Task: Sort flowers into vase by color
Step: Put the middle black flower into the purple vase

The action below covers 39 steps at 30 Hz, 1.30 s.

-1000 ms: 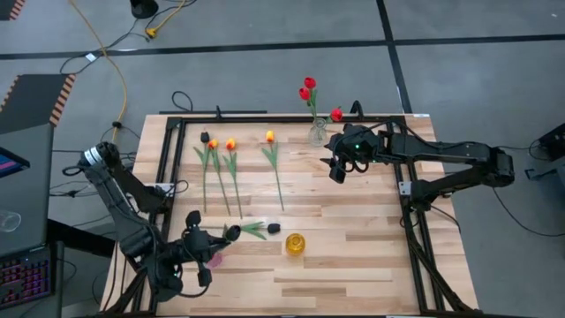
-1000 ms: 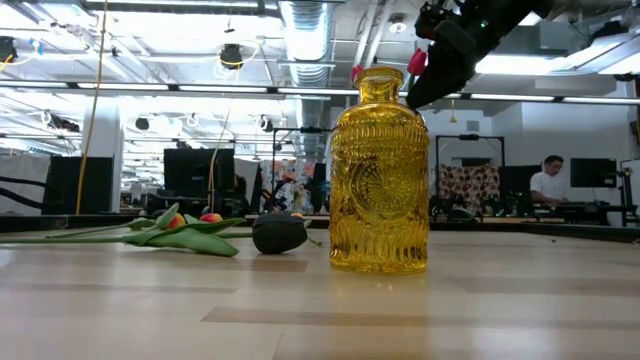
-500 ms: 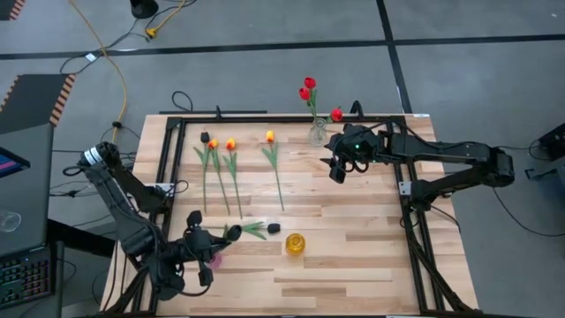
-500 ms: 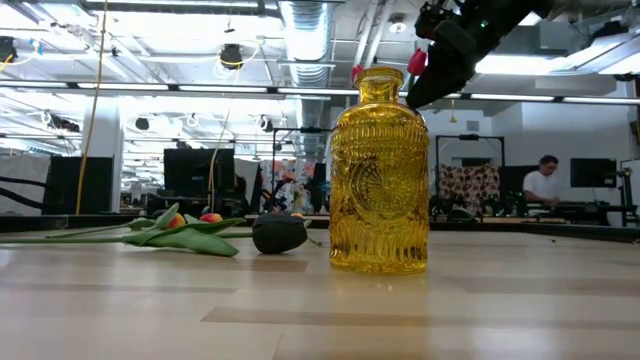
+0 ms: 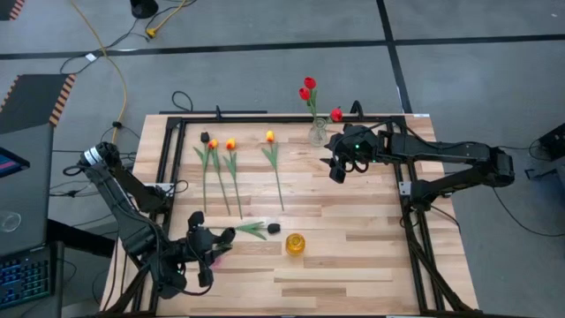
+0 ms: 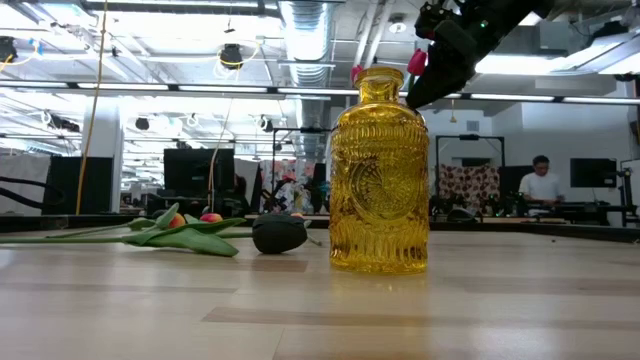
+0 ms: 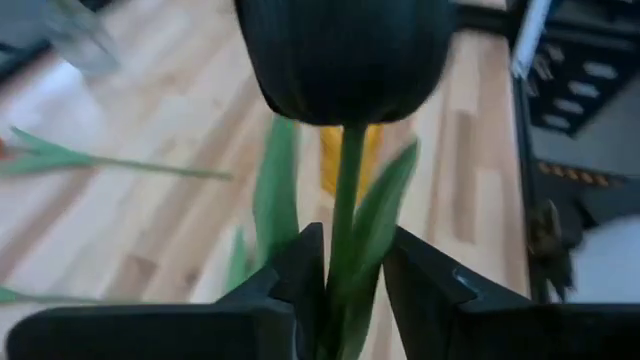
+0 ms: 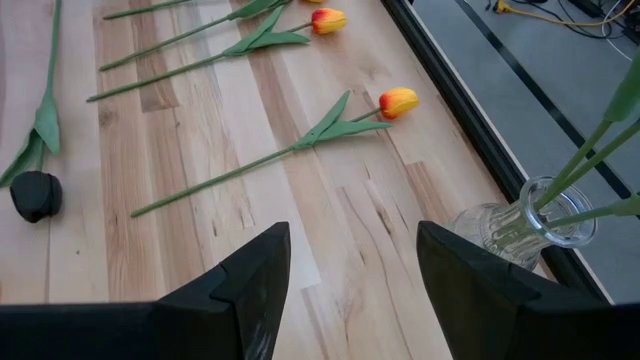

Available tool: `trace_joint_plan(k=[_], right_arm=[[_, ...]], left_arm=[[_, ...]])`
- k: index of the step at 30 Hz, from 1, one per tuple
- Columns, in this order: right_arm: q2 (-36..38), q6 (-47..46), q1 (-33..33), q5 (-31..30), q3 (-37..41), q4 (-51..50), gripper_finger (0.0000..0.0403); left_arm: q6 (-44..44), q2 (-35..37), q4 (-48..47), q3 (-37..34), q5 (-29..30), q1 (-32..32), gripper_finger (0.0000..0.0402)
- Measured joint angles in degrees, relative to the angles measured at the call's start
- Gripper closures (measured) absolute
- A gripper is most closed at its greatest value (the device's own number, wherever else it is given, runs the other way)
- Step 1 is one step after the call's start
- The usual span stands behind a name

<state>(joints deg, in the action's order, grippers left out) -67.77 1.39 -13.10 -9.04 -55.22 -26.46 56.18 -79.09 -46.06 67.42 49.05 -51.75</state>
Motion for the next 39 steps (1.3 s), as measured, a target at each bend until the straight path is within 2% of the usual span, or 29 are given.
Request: trace_joint_plan(k=[4, 10, 24, 31, 35, 39], right_arm=[[0.0, 0.0, 0.0, 0.0, 0.0, 0.0, 0.0157], [0.0, 0.0, 0.0, 0.0, 0.0, 0.5, 0.0157], [0.0, 0.0, 0.0, 0.0, 0.0, 0.4, 0.0157], [0.0, 0.0, 0.0, 0.0, 0.0, 0.4, 0.0157], [0.0, 0.0, 0.0, 0.0, 0.0, 0.4, 0.0157], [0.0, 0.0, 0.0, 0.0, 0.0, 0.4, 0.0157]], left_arm=[[0.8, 0.0, 0.0, 0.0, -5.0, 0.0, 0.0302], [1.6, 0.4, 0.0, 0.0, -5.7, 0.0, 0.0307], [3.4, 6.5, -1.3, 0.0, -10.3, -0.1, 0.0315], [10.3, 6.9, -1.0, 0.0, -16.0, 0.0, 0.0315], [14.9, 6.9, -1.0, 0.0, -16.6, 0.0, 0.0314], [16.3, 6.9, -1.0, 0.0, -16.7, 0.0, 0.0295]])
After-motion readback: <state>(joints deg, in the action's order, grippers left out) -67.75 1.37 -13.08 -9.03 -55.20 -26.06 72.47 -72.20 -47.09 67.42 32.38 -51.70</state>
